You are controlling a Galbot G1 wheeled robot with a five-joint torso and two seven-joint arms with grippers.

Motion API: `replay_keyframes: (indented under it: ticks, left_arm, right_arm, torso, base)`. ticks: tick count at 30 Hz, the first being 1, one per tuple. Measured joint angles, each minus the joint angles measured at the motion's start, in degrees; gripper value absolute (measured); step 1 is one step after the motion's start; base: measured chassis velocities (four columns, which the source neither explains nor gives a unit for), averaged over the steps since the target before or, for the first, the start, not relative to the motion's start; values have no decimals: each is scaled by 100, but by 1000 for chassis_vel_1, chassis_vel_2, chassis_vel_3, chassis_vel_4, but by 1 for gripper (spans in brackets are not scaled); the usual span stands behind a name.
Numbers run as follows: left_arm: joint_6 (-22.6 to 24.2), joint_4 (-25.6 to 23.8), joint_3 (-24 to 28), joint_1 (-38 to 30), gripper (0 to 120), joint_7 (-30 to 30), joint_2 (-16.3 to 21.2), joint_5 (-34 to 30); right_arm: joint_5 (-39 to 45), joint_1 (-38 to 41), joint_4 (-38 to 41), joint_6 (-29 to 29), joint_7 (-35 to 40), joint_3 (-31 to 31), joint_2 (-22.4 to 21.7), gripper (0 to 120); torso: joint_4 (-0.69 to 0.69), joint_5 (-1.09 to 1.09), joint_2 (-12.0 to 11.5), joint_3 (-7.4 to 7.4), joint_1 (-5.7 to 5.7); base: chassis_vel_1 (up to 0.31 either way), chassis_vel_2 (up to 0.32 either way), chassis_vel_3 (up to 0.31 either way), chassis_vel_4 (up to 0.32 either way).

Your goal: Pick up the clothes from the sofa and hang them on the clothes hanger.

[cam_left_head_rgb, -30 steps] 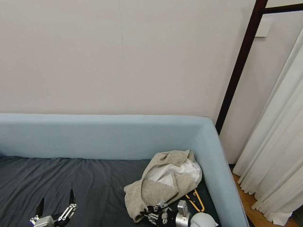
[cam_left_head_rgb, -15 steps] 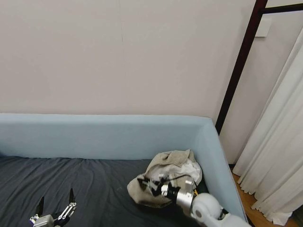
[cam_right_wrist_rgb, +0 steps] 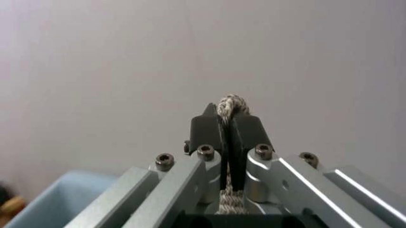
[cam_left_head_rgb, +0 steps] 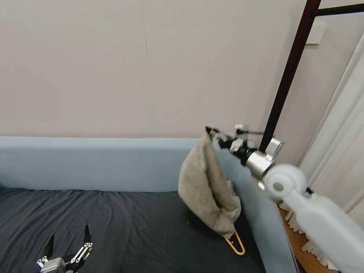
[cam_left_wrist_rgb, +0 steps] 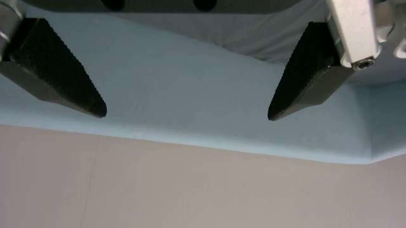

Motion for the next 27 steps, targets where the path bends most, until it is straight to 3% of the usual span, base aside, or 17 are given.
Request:
replay_keyframes:
  ticks: [5,9,17,21,27]
  left_arm:
    - [-8,-22,-10,10,100,0,10,-35]
    - [-16,-27,-60,23,100,-3,62,-103]
    - [-19,1,-76,18,100,-1,69,-112]
    - [-19,68,-122,18,100,8,102,-93]
    - [-158,451,-213,87,100,26,327,101]
  right_arm:
    - [-171,708,-162,-86,666,150,215,0]
    - [-499,700,194,-697,804,127,136,0]
    - [-957,-203,772,-1248,308,-1056,172,0]
    - [-1448,-650,449,-1331,10,-1721,437,0]
    - [-3071,-1326,-1030,-1085,-644,-2601,1207,0]
  torso:
    - [2,0,0,-1,0]
    - [-2,-1,0,-1,0]
    - [0,-1,1,-1,-1]
    - [1,-1,1,-2,-1]
    - [1,0,1,-1,-2]
  base:
    - [0,0,0,0]
    - [0,0,0,0]
    - [0,0,0,0]
    - [0,0,0,0]
    - [0,0,0,0]
